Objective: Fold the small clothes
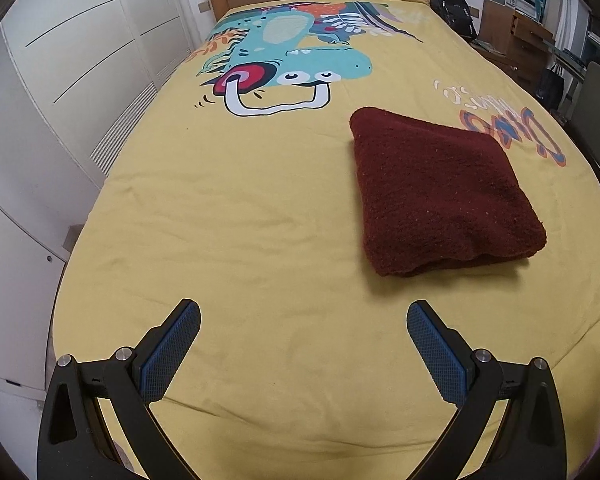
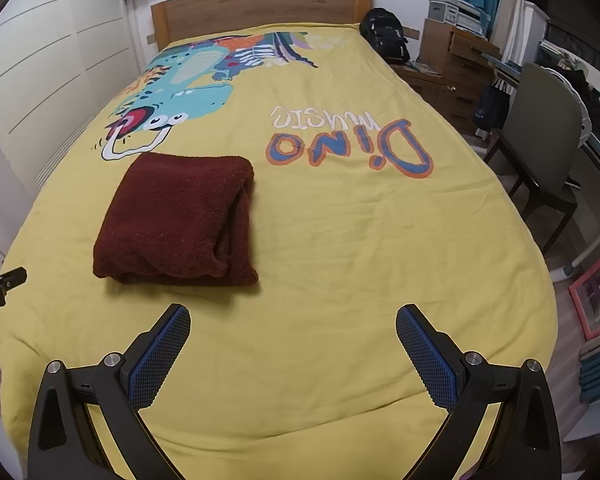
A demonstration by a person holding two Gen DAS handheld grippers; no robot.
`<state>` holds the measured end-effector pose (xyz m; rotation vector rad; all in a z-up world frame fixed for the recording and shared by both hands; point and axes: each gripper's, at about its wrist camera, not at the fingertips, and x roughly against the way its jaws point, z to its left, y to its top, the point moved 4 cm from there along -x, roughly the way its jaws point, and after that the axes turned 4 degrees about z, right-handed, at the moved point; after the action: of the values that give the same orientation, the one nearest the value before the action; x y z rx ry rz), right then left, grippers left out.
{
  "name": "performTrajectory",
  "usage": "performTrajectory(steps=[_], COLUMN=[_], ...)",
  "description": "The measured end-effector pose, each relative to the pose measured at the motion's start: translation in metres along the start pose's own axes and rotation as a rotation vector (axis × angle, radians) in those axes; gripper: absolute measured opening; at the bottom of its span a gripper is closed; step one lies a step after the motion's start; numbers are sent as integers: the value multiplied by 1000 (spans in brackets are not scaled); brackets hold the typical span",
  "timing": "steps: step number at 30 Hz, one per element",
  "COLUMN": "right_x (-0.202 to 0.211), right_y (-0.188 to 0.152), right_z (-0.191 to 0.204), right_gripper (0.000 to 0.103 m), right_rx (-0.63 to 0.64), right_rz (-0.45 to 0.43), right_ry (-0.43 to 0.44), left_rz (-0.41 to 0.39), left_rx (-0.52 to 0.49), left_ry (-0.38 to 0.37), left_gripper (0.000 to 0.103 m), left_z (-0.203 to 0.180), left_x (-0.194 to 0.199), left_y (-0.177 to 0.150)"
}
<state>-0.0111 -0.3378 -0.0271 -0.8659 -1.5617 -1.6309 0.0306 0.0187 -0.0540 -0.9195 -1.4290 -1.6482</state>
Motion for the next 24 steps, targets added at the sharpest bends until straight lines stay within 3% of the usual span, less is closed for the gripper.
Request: performTrajectory(steps=[24], right_x=[4], right_y=[4], right_z=[4], right_gripper=[103], right_rx=[21], right_rz=[-5], right_ry=[-3], left_rz=[7], left_rx=[-6], left_ry=[-10], left_gripper=[102], left_z=[0], left_x=[0], left_y=[-1])
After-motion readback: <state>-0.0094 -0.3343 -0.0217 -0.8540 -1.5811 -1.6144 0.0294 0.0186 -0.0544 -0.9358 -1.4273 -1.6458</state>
